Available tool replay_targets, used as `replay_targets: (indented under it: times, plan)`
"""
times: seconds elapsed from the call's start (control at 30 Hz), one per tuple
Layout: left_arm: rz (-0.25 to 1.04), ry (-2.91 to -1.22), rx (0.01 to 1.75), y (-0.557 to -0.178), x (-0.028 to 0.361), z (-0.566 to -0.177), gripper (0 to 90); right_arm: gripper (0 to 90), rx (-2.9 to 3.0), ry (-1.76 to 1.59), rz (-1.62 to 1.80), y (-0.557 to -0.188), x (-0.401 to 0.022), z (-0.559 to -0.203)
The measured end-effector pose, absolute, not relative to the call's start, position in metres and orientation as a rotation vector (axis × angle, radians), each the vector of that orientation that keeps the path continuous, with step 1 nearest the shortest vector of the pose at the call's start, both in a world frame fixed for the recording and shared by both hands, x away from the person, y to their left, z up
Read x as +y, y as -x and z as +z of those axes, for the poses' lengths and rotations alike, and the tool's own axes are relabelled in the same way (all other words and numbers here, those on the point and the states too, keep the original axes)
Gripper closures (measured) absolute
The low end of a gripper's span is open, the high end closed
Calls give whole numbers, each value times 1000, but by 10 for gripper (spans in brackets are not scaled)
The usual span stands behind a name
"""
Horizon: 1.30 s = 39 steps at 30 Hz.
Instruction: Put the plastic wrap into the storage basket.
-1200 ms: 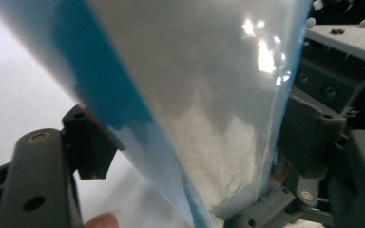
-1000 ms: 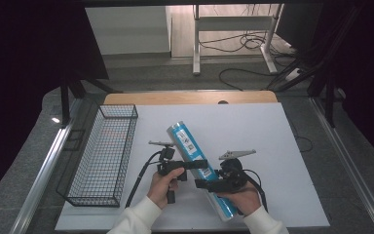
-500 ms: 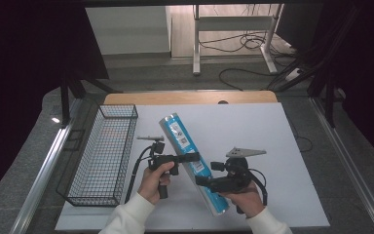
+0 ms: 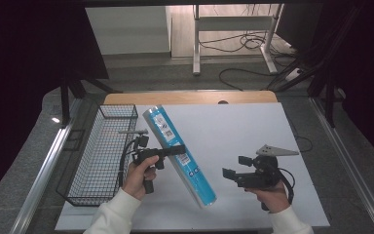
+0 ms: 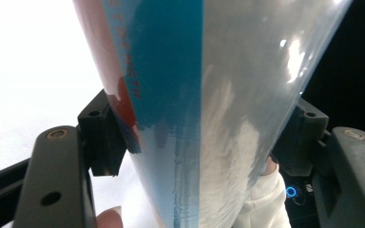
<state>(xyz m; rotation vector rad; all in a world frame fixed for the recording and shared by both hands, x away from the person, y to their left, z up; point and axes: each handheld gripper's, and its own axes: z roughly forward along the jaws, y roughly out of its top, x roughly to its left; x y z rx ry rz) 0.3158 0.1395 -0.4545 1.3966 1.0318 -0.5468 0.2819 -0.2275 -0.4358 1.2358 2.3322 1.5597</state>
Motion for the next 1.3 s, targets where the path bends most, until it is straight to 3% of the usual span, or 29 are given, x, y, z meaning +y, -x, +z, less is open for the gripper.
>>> replay_targets:
  times: [0.37, 1.3]
  plan:
    - [-470, -1423, 1017, -311, 172, -435, 320, 115, 2312, -1302, 1397, -285, -246, -457]
    - [-343, -1388, 1128, -298, 277, -399, 320, 121, 2290, -1377, 1392, -290, -250, -462]
